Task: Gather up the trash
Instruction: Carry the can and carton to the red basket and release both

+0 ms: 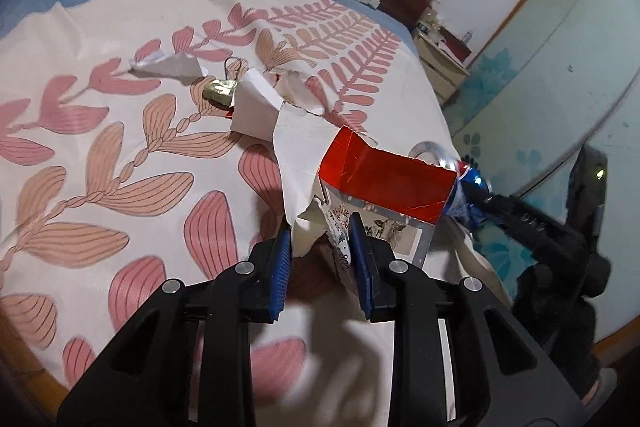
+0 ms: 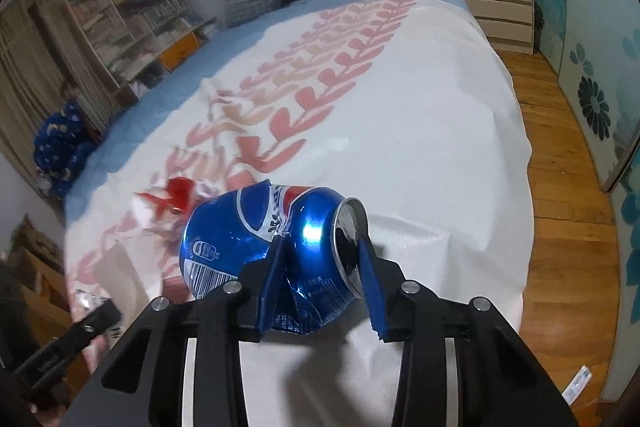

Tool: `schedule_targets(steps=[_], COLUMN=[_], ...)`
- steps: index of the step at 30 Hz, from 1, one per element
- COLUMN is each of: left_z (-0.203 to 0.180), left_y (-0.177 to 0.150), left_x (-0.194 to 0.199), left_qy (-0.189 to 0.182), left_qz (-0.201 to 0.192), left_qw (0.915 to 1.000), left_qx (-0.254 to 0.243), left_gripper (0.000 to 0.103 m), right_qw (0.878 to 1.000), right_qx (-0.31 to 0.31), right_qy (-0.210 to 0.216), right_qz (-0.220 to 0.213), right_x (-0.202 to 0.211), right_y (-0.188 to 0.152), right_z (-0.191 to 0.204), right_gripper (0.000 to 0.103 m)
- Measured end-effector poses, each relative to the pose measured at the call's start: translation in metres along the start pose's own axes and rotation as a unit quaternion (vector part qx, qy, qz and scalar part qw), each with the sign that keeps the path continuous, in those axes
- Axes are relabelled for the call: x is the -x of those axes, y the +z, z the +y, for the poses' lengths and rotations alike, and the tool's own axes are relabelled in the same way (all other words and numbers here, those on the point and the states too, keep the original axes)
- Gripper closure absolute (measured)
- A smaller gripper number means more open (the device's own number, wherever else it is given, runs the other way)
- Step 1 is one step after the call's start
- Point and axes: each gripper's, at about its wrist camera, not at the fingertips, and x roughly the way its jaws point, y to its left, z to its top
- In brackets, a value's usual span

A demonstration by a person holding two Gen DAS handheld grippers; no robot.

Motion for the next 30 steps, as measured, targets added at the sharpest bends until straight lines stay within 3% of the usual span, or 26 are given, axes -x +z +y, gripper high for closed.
schedule_targets(steps=[5, 10, 16, 20, 22, 25, 27, 30], left_z=[-0.031, -0.071, -0.16, -0.229, -0.263, -0.312, -0.339, -0.383], left_y=[-0.018, -0.015, -0.014, -0.025, -0.035, -0.06, -0.084, -0.141], left_x=[0.036, 0.075, 0.117, 0.134, 0.136, 0.121, 0.104, 0.05], left_qy=[0.002, -0.005, -0.046, -0.09, -0.115, -0.153, -0.173, -0.197], left_qz=[-0.018, -0.05, -0.076, -0.081, -0.07, -0.032, 0.002, 0.089], left_qw=[0.9993, 0.9968, 0.9894, 0.9806, 0.9765, 0.9711, 0.9658, 0.9508], left_qx=[-0.032, -0.063, -0.115, -0.154, -0.168, -0.18, -0.193, -0.222], left_gripper=[0.076, 0.075, 0.075, 0.073, 0.069, 0.069, 0.069, 0.069], right_qw=[0.999, 0.995, 0.984, 0.978, 0.975, 0.969, 0.97, 0.971], right_qx=[0.011, 0.043, 0.038, 0.016, 0.008, 0.009, -0.003, -0.044], right_qy=[0.029, 0.039, 0.008, -0.032, -0.065, -0.149, -0.179, -0.213], right_qz=[-0.022, -0.087, -0.177, -0.207, -0.21, -0.198, -0.165, -0.094], right_x=[0.074, 0.184, 0.334, 0.416, 0.443, 0.47, 0.472, 0.45], right_y=[-0.008, -0.001, -0.006, -0.031, -0.048, -0.087, -0.125, -0.186], right_z=[0.0, -0.015, -0.078, -0.136, -0.162, -0.199, -0.23, -0.283], right_gripper=[0.066, 0.066, 0.066, 0.066, 0.066, 0.066, 0.066, 0.066])
